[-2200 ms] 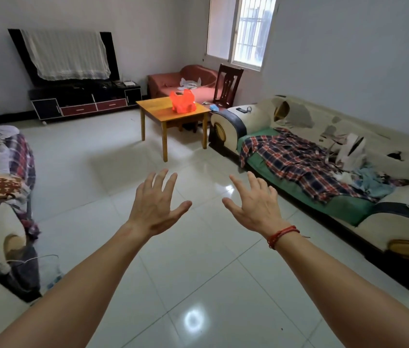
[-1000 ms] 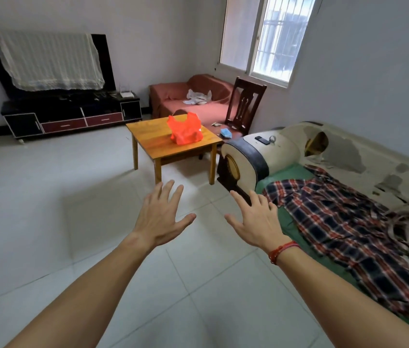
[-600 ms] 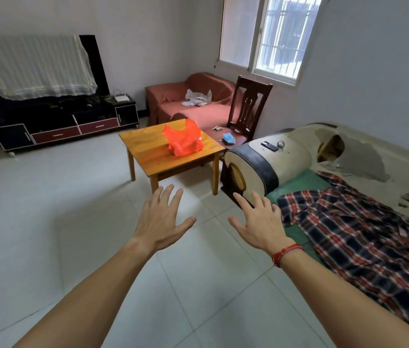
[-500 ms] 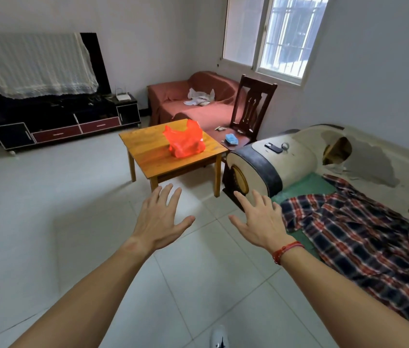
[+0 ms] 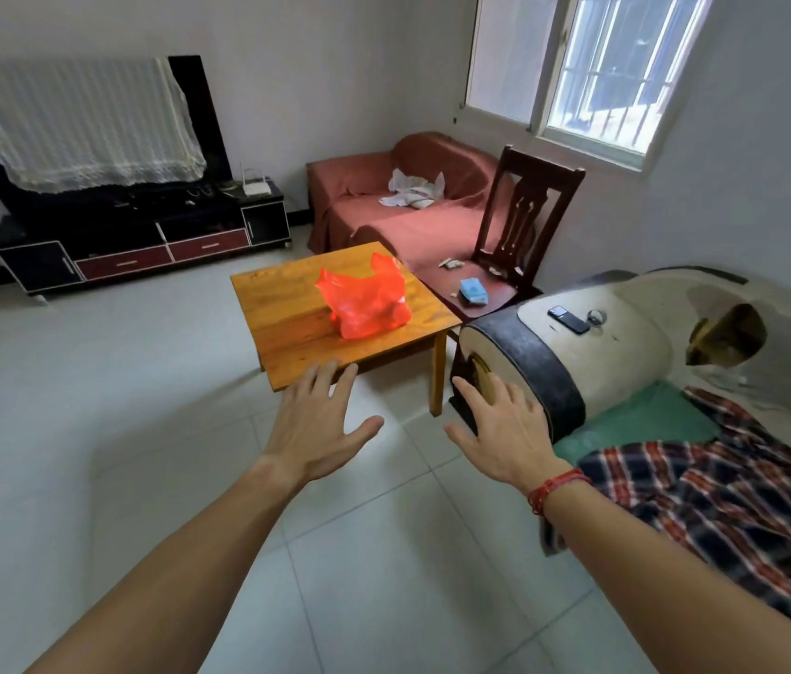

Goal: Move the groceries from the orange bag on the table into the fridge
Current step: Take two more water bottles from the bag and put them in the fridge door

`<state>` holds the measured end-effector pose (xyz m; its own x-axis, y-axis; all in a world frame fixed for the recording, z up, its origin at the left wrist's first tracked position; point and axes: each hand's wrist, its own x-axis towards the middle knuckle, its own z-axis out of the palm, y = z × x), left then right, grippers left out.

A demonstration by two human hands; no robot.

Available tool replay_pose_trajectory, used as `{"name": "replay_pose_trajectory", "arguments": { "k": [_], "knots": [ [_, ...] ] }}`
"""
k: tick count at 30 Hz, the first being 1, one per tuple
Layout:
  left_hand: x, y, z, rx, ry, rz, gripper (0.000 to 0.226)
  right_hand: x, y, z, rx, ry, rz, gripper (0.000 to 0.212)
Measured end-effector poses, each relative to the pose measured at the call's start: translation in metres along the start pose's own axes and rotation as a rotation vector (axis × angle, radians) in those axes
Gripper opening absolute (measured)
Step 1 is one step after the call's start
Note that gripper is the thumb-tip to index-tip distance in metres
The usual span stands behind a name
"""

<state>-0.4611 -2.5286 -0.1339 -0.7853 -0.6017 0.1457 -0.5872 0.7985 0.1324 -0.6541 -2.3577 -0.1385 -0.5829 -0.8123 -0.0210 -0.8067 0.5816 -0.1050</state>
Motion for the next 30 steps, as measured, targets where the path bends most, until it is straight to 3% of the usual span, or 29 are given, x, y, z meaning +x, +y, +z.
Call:
{"name": "replay_pose_trajectory", "arguments": {
  "k": [16,30],
  "knots": [
    [0.203,-0.084,0.064,-0.074,-0.042,-0.109,0.095,0.240,-0.008,0.029,-0.034,-0.026,-0.079,0.073],
    [0.367,-0.160,0.103,-0.135,-0.080,-0.082,0.093,0.417,-0.029,0.028,-0.064,-0.074,-0.050,0.072]
  ]
}}
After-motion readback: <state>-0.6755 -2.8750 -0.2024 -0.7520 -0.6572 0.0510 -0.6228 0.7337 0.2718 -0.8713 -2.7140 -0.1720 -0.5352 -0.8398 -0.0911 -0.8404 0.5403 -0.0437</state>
